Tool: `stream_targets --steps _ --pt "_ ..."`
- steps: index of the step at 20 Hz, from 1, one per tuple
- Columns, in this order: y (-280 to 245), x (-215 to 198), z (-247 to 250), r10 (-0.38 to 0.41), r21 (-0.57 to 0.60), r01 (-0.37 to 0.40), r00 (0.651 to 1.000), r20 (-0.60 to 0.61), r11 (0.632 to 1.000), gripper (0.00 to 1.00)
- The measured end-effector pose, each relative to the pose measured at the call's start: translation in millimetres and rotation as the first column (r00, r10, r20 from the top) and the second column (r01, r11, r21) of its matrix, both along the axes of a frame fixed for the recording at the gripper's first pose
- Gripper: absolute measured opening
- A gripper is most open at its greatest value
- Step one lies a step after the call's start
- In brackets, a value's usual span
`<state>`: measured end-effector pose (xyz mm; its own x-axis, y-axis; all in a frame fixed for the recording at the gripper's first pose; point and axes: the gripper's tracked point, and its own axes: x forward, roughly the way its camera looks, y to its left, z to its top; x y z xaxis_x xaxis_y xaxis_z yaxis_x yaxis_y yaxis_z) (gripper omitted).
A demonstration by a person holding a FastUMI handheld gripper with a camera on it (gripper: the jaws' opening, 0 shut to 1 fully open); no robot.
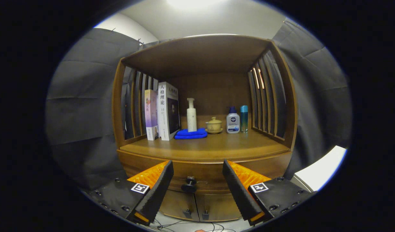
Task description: Pull open the drawer, take out the items inside it, and place them on the countertop above the cabinet.
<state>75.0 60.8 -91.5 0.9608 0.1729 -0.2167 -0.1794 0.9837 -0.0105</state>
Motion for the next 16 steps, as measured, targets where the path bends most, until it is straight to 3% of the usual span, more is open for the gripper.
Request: stream_targets --steps 12,14,16 --pt "18.2 34.0 -90.2 -0.015 -0.065 0.005 0.988 -0.152 0.998 0.98" --pt "19.2 36.8 -100.0 -0.023 -0.067 0.012 0.985 -0.172 0.998 0.94" --pt "21.3 40.9 -104.6 -0.025 -0.06 0.015 0.984 -0.175 0.998 0.81"
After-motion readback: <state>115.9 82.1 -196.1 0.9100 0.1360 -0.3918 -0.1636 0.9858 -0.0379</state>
